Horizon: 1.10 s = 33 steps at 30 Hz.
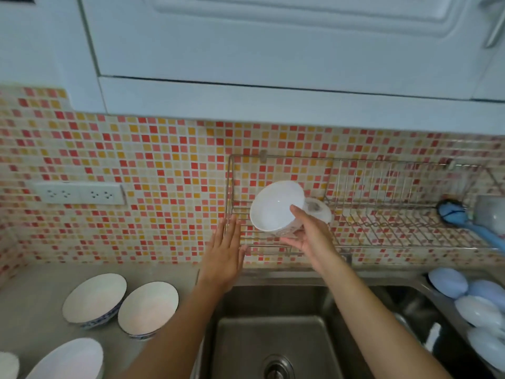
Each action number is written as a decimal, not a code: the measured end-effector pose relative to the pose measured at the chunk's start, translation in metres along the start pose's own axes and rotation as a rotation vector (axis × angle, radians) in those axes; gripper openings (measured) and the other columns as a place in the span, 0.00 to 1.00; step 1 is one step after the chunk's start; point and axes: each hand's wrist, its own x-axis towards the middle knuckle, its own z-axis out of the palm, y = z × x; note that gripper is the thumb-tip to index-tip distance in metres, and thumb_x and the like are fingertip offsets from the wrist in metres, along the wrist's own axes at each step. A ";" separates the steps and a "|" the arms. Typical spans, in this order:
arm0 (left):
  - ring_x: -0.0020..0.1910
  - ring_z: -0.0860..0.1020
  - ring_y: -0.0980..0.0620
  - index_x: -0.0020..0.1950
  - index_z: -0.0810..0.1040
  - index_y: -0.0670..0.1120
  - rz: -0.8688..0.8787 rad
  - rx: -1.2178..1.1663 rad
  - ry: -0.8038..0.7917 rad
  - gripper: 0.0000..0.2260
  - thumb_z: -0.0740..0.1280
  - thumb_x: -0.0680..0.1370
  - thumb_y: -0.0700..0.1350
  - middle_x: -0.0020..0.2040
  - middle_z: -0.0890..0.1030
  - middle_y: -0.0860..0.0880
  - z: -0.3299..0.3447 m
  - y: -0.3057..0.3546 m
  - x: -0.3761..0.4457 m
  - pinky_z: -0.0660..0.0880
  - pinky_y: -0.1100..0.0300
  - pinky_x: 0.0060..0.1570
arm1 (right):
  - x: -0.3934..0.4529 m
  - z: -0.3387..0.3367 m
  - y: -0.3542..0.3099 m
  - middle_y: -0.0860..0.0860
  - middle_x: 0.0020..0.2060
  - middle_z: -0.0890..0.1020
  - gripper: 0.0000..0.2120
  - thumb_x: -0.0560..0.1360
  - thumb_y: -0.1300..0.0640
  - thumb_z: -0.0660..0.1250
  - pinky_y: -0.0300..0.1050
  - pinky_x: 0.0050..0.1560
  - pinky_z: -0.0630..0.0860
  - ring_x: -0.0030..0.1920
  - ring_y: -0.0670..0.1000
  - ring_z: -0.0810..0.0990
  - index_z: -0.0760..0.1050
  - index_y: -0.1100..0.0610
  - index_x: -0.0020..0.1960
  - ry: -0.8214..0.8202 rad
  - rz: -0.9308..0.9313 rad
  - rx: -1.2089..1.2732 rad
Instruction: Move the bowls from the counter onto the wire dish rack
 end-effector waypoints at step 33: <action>0.76 0.40 0.45 0.77 0.45 0.46 -0.110 0.146 0.054 0.27 0.44 0.81 0.57 0.78 0.43 0.47 0.005 0.011 0.002 0.36 0.45 0.72 | 0.074 0.010 0.038 0.44 0.80 0.47 0.33 0.78 0.46 0.63 0.56 0.75 0.53 0.79 0.49 0.43 0.52 0.47 0.78 -0.270 -0.538 -1.345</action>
